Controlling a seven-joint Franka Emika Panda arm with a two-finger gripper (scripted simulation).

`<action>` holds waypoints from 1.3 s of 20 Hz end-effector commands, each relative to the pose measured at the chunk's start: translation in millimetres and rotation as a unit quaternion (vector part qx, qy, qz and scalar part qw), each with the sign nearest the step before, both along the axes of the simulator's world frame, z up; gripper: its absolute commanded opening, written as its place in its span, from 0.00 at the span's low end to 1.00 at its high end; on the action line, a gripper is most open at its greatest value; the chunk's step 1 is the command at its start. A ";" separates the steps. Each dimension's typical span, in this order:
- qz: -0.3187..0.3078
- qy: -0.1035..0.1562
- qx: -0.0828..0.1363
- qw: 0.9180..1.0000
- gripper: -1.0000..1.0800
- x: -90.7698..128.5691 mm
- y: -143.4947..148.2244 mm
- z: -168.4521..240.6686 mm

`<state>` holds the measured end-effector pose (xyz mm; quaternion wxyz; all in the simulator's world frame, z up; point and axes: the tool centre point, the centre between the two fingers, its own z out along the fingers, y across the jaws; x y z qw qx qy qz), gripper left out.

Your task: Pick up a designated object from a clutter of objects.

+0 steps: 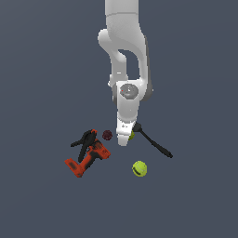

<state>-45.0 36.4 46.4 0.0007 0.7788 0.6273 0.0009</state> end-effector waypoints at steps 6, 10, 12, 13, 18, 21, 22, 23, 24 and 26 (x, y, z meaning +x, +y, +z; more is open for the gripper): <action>0.000 0.000 0.000 1.000 0.00 1.4 0.7 3.6; 0.000 0.000 0.000 1.000 0.00 5.6 2.7 14.6; 0.000 0.000 0.000 1.000 0.00 8.8 4.2 22.8; 0.000 0.000 0.000 1.000 0.00 10.7 5.0 27.6; 0.000 0.000 0.000 1.000 0.00 22.7 10.9 58.3; 0.000 0.000 0.000 1.000 0.00 32.2 15.4 82.2; 0.000 0.000 0.000 1.000 0.00 35.6 17.0 90.9; 0.000 0.000 0.001 1.000 0.00 39.2 18.7 99.9; 0.000 0.000 0.001 1.000 0.00 42.8 20.4 109.0; 0.000 0.000 0.001 1.000 0.00 50.1 23.7 127.1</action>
